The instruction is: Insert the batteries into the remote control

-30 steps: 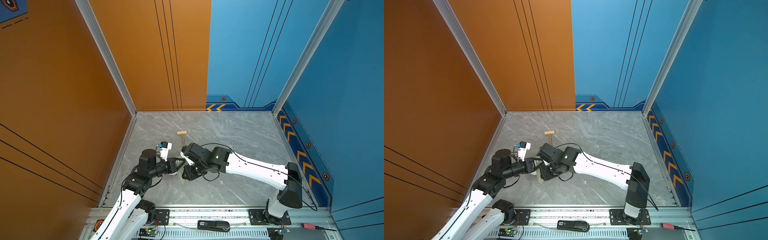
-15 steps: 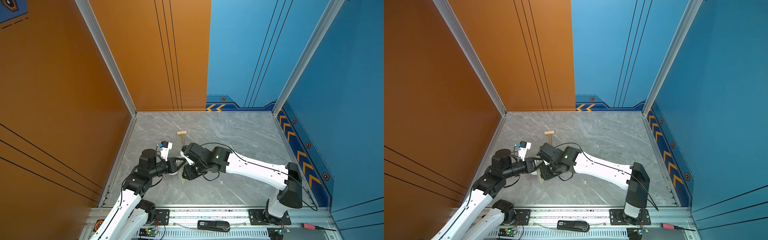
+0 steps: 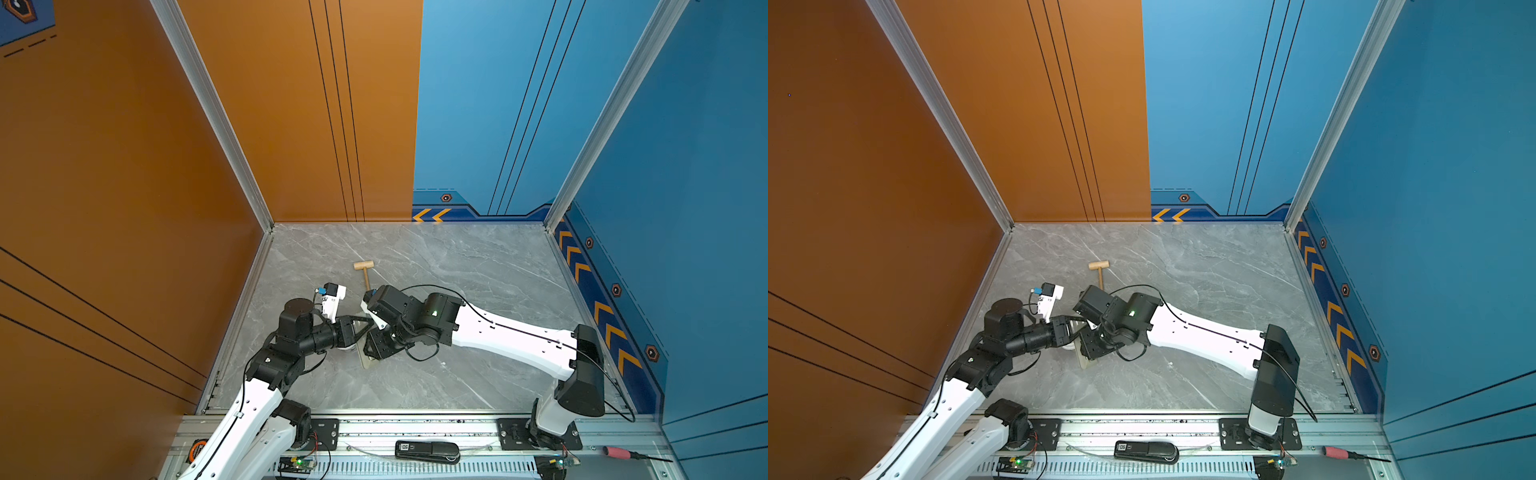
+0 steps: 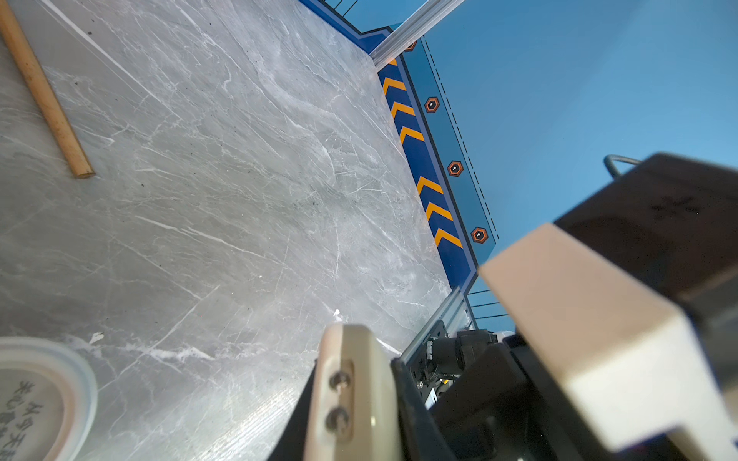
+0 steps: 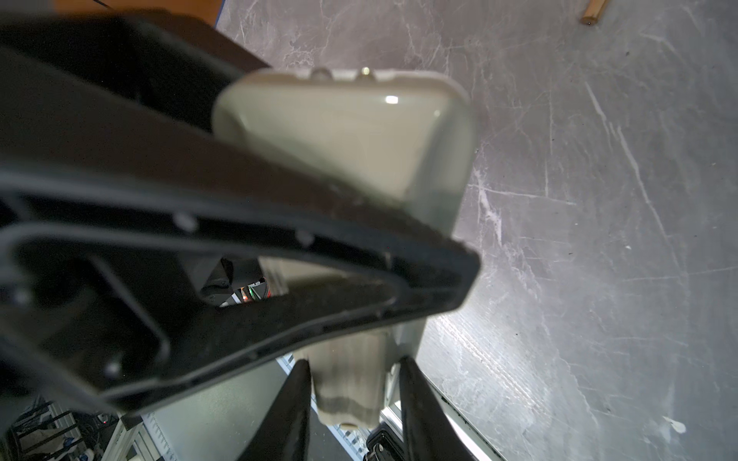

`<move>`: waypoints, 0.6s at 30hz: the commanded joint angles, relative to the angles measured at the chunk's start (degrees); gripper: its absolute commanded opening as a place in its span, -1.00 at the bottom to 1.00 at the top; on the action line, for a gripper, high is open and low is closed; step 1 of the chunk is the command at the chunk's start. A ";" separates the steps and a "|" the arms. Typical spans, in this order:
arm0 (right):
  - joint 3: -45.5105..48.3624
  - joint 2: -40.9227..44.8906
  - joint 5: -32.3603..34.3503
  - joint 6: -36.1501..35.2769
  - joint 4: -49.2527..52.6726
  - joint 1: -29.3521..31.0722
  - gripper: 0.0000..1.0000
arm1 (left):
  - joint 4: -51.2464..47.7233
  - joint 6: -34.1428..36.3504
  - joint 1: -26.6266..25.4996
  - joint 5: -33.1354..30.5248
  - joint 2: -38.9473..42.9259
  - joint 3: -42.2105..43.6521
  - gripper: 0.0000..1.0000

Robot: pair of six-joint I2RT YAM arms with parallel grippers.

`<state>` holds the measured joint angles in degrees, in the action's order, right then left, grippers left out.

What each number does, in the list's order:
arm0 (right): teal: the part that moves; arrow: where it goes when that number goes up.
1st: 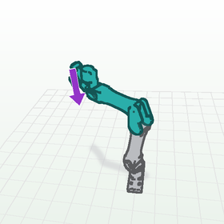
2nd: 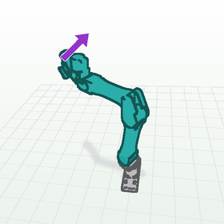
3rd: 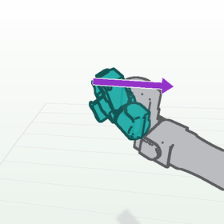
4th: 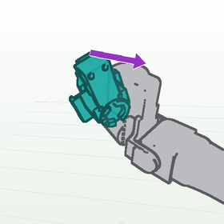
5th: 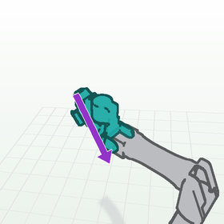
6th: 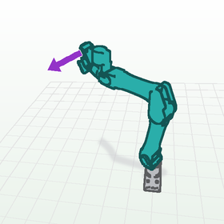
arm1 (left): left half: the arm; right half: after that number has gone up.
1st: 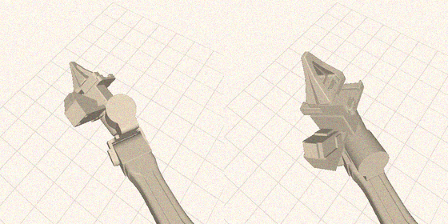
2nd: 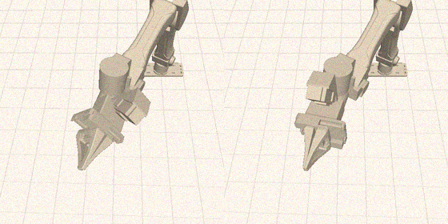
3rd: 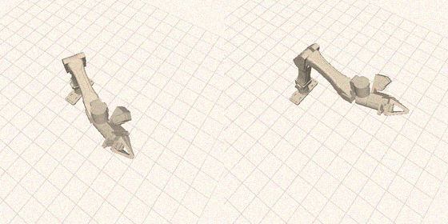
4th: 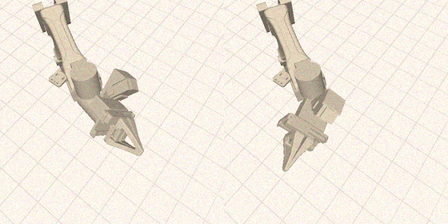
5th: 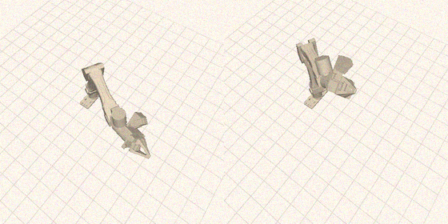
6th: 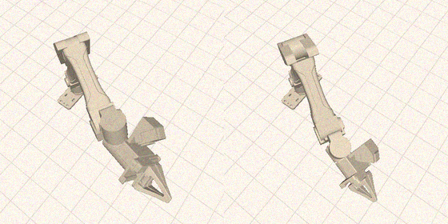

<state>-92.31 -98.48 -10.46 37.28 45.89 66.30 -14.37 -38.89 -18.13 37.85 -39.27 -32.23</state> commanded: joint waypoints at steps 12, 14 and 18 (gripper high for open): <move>-1.35 5.05 3.90 -2.28 1.85 -1.79 0.00 | 6.82 -3.82 -1.29 6.20 -1.52 0.89 -1.00; -0.41 6.82 3.31 -3.56 2.17 -1.88 0.01 | 7.58 -4.48 -1.29 6.52 -1.60 1.17 -1.00; 1.48 10.92 1.95 -7.41 2.47 -2.01 0.01 | 8.28 -5.34 -1.13 7.20 -1.67 1.51 -1.00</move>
<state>-91.90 -91.24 -8.80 33.91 46.37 64.49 -8.88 -42.98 -18.94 42.70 -40.99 -31.48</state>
